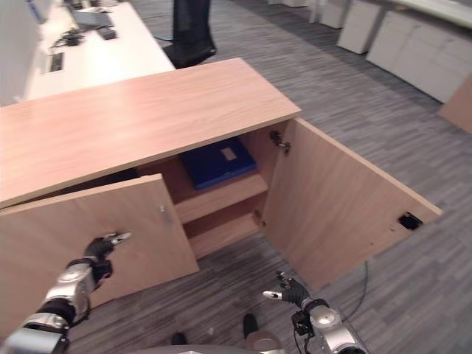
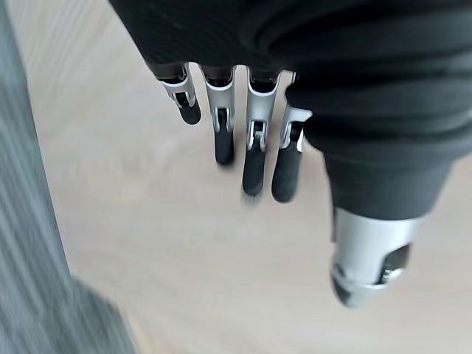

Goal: Put the empty folder in the office cabinet

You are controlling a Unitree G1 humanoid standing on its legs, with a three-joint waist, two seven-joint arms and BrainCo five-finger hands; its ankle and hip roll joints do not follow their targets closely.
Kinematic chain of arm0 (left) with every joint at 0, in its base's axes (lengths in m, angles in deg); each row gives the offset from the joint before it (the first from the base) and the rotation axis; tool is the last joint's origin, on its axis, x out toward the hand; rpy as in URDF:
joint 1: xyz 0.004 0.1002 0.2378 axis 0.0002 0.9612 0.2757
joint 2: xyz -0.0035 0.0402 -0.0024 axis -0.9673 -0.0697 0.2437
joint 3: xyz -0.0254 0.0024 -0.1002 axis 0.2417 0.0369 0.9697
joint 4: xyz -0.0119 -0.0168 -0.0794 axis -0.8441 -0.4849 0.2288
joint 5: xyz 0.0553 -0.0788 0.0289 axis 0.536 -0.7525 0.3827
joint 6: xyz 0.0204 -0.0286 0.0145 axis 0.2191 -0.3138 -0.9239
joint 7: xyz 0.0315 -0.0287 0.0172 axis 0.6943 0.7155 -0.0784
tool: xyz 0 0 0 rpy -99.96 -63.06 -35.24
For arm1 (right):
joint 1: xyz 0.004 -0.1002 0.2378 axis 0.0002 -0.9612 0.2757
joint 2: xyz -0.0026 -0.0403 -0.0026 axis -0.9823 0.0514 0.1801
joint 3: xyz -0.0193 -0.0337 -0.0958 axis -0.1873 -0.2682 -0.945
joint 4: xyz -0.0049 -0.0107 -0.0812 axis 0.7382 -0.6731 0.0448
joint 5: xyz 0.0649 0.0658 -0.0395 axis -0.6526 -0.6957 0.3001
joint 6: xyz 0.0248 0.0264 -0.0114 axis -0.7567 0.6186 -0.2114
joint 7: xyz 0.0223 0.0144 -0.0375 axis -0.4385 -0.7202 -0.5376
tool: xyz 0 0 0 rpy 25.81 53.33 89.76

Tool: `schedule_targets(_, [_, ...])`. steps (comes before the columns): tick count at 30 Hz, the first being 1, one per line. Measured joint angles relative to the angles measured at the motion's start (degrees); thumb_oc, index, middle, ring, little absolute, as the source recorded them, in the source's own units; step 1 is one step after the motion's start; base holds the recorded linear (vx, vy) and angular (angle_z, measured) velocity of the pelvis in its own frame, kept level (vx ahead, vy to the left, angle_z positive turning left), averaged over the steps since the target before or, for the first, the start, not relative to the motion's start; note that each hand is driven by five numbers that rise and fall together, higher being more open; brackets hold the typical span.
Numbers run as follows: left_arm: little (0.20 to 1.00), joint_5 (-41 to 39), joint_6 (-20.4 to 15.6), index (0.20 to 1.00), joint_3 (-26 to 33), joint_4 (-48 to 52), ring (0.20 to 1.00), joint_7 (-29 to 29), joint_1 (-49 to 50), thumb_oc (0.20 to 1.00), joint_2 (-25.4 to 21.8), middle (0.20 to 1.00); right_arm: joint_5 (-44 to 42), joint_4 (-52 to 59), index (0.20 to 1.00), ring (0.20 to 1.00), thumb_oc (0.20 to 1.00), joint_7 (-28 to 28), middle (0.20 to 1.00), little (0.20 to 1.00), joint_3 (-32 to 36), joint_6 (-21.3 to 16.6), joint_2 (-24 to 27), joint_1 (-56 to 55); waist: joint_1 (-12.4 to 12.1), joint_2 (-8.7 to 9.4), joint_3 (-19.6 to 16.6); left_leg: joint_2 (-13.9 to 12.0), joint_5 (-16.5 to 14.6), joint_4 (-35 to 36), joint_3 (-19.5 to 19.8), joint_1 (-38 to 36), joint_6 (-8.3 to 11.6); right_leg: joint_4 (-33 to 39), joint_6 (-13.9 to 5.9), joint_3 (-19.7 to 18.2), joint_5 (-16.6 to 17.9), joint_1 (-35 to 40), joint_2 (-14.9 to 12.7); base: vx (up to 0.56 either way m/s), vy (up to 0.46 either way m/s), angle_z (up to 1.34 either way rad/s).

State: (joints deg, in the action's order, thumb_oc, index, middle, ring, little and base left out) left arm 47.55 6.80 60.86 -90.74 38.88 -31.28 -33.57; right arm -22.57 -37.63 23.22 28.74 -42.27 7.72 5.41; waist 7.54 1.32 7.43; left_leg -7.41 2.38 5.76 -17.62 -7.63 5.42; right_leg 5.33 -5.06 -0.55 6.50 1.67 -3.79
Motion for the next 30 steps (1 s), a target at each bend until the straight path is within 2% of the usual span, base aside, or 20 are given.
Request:
schedule_targets(5, [1.0, 0.1, -0.5, 1.0, -0.1, 4.3, 1.0, 0.7, -0.8, 1.0, 3.0, 1.0, 0.1, -0.1, 1.0, 1.0, 1.0, -0.2, 1.0, 1.0, 0.0, 0.0, -0.7, -1.5, -0.8, 0.31, 0.0, 0.7, 0.6, -0.5, 1.0, 0.0, -0.39, -0.4, 0.36, 1.6, 0.5, 0.7, -0.6, -0.04, 0.053, 0.12])
schedule_targets(7, [1.0, 0.8, -2.4, 1.0, -0.5, 10.6, 1.0, 0.8, 1.8, 1.0, 5.4, 1.0, 0.1, -0.6, 1.0, 1.0, 1.0, 0.0, 1.0, 1.0, 1.0, 0.0, -1.6, -1.1, -0.9, 0.48, -0.1, 0.9, 0.7, -0.5, 1.9, 0.0, -0.48, -0.4, 0.25, 2.4, 0.3, 1.1, -0.9, -0.05, 0.041, 0.25])
schedule_targets(10, [1.0, 3.3, -3.9, 1.0, -3.6, 19.6, 1.0, 0.5, 7.2, 1.0, 9.5, 1.0, 0.1, -3.3, 1.0, 1.0, 1.0, 0.3, 1.0, 1.0, 3.1, 0.0, -3.2, -0.4, -1.6, 0.37, -0.2, 1.4, 0.5, 0.0, 2.6, -0.5, -0.77, -0.4, -0.65, 3.6, -0.5, 1.9, -1.7, -0.1, 0.036, 0.15])
schedule_targets(12, [1.0, 5.1, -4.1, 1.0, -6.9, 20.2, 1.0, -0.7, 9.2, 1.0, 11.9, 1.0, 0.1, -4.8, 1.0, 1.0, 1.0, 0.4, 1.0, 1.0, 2.8, 0.1, -3.8, 0.4, -2.5, 0.24, -0.2, 1.9, 0.2, 0.0, 2.6, -0.3, -1.0, -1.3, -0.92, 4.1, -1.1, 1.3, -2.0, -0.1, 0.02, 0.03])
schedule_targets(13, [1.0, 5.2, -4.1, 1.0, -7.5, 23.0, 1.0, -0.9, 10.8, 1.0, 11.8, 1.0, 0.2, -4.9, 1.0, 1.0, 1.0, 0.5, 1.0, 1.0, 2.9, 0.1, -3.9, 0.9, -2.6, 0.15, -0.3, 1.6, 0.2, 0.0, 2.3, 0.0, -1.08, -2.6, -1.28, 5.0, -1.8, -0.2, -2.4, -0.11, -0.006, -0.14])
schedule_targets(15, [1.0, 5.5, -4.2, 1.0, -9.6, 26.3, 1.0, -1.8, 13.7, 1.0, 12.0, 1.0, 0.2, -5.4, 1.0, 1.0, 1.0, 0.7, 1.0, 1.0, 3.8, 0.2, -4.4, 1.1, -3.5, -0.04, -0.3, 1.8, 0.3, -0.1, 1.3, 0.2, -1.28, -5.1, -1.41, 9.4, -2.4, -1.9, -4.2, -0.13, -0.039, -0.23])
schedule_targets(16, [1.0, 6.6, -4.2, 1.0, -10.4, 27.0, 1.0, -2.2, 15.3, 1.0, 12.1, 1.0, 0.3, -6.9, 1.0, 1.0, 1.0, 0.9, 1.0, 1.0, 4.4, 0.3, -4.9, 1.9, -4.1, -0.73, 0.0, 1.1, 1.3, 0.0, 0.0, 0.2, -2.43, -6.3, -1.7, 15.3, -2.9, -2.3, -6.3, -0.09, -0.158, -0.58])
schedule_targets(17, [1.0, 8.1, -4.0, 1.0, -11.8, 28.2, 1.0, -3.5, 17.4, 1.0, 12.0, 1.0, 0.3, -8.9, 1.0, 1.0, 1.0, 1.6, 1.0, 1.0, 5.0, 0.6, -5.5, 3.2, -5.7, -1.48, -0.1, 0.7, 0.5, -0.6, -1.9, -0.2, -2.58, -11.9, -2.7, 27.1, -4.1, -4.0, -12.1, -0.05, -0.127, -0.43])
schedule_targets(18, [1.0, 8.8, -3.6, 1.0, -11.8, 27.2, 1.0, -3.8, 18.0, 1.0, 12.1, 1.0, 0.4, -9.0, 1.0, 1.0, 1.0, 1.7, 1.0, 1.0, 4.8, 0.4, -5.8, 3.1, -6.0, -1.97, 0.0, 0.2, 0.6, -0.6, -1.2, 0.1, -2.25, -12.9, -3.6, 25.5, -3.9, -3.8, -14.6, -0.08, -0.289, -0.2])
schedule_targets(19, [1.0, 8.9, -3.3, 1.0, -11.8, 26.0, 1.0, -3.9, 17.9, 1.0, 12.8, 1.0, 0.4, -9.8, 1.0, 1.0, 1.0, 1.9, 1.0, 1.0, 5.0, 0.5, -6.3, 3.2, -6.2, -1.59, -0.1, 0.3, 0.9, -1.2, -0.7, 0.7, -1.71, -16.4, -5.46, 24.5, -4.7, -4.5, -17.4, -0.03, -0.16, 0.22])
schedule_targets(20, [1.0, 9.0, -2.9, 1.0, -11.5, 25.7, 1.0, -3.9, 18.3, 1.0, 12.7, 1.0, 0.4, -10.5, 1.0, 1.0, 1.0, 1.9, 1.0, 1.0, 5.0, 0.5, -6.5, 3.1, -6.8, -1.6, -0.5, 0.1, 1.3, -1.1, -0.6, 0.8, -1.15, -18.3, -6.52, 24.7, -4.4, -4.7, -20.4, -0.05, -0.347, 0.17])
schedule_targets(21, [1.0, 9.1, -2.6, 1.0, -12.4, 24.5, 1.0, -4.9, 18.7, 1.0, 11.8, 1.0, 0.6, -11.5, 1.0, 1.0, 1.0, 2.0, 1.0, 1.0, 5.1, 0.5, -6.9, 3.4, -7.4, -1.2, -0.6, -0.1, 1.4, -1.5, -0.2, 1.5, -0.35, -18.3, -8.34, 22.3, -3.3, -4.2, -22.8, -0.01, -0.183, 0.0])
schedule_targets(22, [1.0, 9.5, -2.3, 1.0, -13.0, 24.5, 1.0, -5.3, 19.0, 1.0, 10.8, 1.0, 0.7, -11.6, 1.0, 1.0, 1.0, 1.9, 1.0, 1.0, 5.0, 0.5, -7.0, 3.7, -7.6, -0.61, -0.7, -0.5, 2.0, -1.1, 0.3, 1.2, 0.62, -16.4, -9.04, 21.5, -2.2, -3.0, -23.5, -0.03, -0.294, 0.06])
schedule_targets(23, [1.0, 10.1, -2.2, 1.0, -13.9, 24.5, 1.0, -5.8, 19.0, 1.0, 9.2, 1.0, 0.7, -11.6, 1.0, 1.0, 1.0, 2.0, 1.0, 1.0, 5.0, 0.5, -7.4, 3.6, -7.6, 0.66, -1.2, -0.3, 2.7, -0.6, 0.4, 1.3, 1.94, -14.0, -8.17, 20.1, 0.8, -1.7, -23.4, -0.01, -0.219, -0.05])
schedule_targets(24, [1.0, 11.1, -2.3, 1.0, -13.6, 24.1, 1.0, -5.9, 19.0, 1.0, 9.2, 1.0, 0.7, -12.0, 1.0, 1.0, 1.0, 2.1, 1.0, 1.0, 5.1, 0.5, -7.1, 3.4, -7.8, 0.16, -1.1, -1.4, 3.1, -0.6, 0.5, 1.2, 3.19, -12.4, -10.97, 20.0, -2.1, -0.6, -22.1, -0.03, -0.332, -0.08])
schedule_targets(25, [1.0, 11.4, -2.1, 1.0, -14.1, 23.9, 1.0, -6.1, 19.2, 1.0, 10.8, 1.0, 0.7, -12.9, 1.0, 1.0, 1.0, 2.1, 1.0, 1.0, 5.6, 0.4, -5.6, 3.9, -7.2, -2.27, -0.7, -3.5, 3.2, -0.6, 0.8, 1.4, 3.49, -12.6, -9.88, 20.1, -2.4, -0.7, -19.8, -0.04, -0.4, -0.24])
schedule_targets(26, [1.0, 12.1, -2.3, 1.0, -14.4, 23.6, 1.0, -6.7, 19.3, 1.0, 12.8, 1.0, 0.7, -14.1, 1.0, 1.0, 1.0, 2.3, 1.0, 1.0, 6.7, 0.5, -3.6, 4.2, -6.7, -5.36, -1.0, -5.6, 3.8, -0.7, 0.4, 0.9, 3.82, -11.0, -9.6, 20.0, -2.7, -0.7, -17.5, -0.03, -0.292, -0.35])
schedule_targets(27, [1.0, 12.3, -2.5, 1.0, -14.3, 22.6, 1.0, -6.9, 19.4, 1.0, 14.3, 1.0, 0.7, -15.4, 1.0, 1.0, 1.0, 2.5, 1.0, 1.0, 6.9, 0.5, -2.1, 4.0, -6.6, -7.18, -1.9, -7.0, 3.8, -1.1, -0.5, 0.8, 3.72, -9.5, -9.43, 19.8, -2.7, -0.7, -16.0, 0.0, -0.394, -0.74])
schedule_targets(28, [1.0, 13.9, -2.6, 1.0, -14.3, 20.8, 1.0, -7.0, 19.2, 1.0, 16.4, 1.0, 0.8, -16.4, 1.0, 1.0, 1.0, 2.6, 1.0, 1.0, 7.2, 1.3, -0.4, 3.6, -6.5, -8.6, -2.7, -8.5, 3.7, -3.0, -3.3, 0.9, 3.44, -7.0, -8.64, 18.2, -2.0, -0.6, -14.0, 0.07, -0.402, -0.72])
schedule_targets(30, [1.0, 14.1, -3.1, 1.0, -13.4, 18.2, 1.0, -7.0, 19.0, 1.0, 18.6, 1.0, 0.7, -18.1, 1.0, 1.0, 1.0, 2.6, 1.0, 1.0, 7.2, 1.3, 1.3, 3.4, -4.3, -9.69, -3.2, -10.6, 2.4, -4.4, -2.8, 1.4, 2.18, -6.7, -8.34, 18.0, -1.5, -0.8, -12.1, 0.07, -0.354, -0.42])
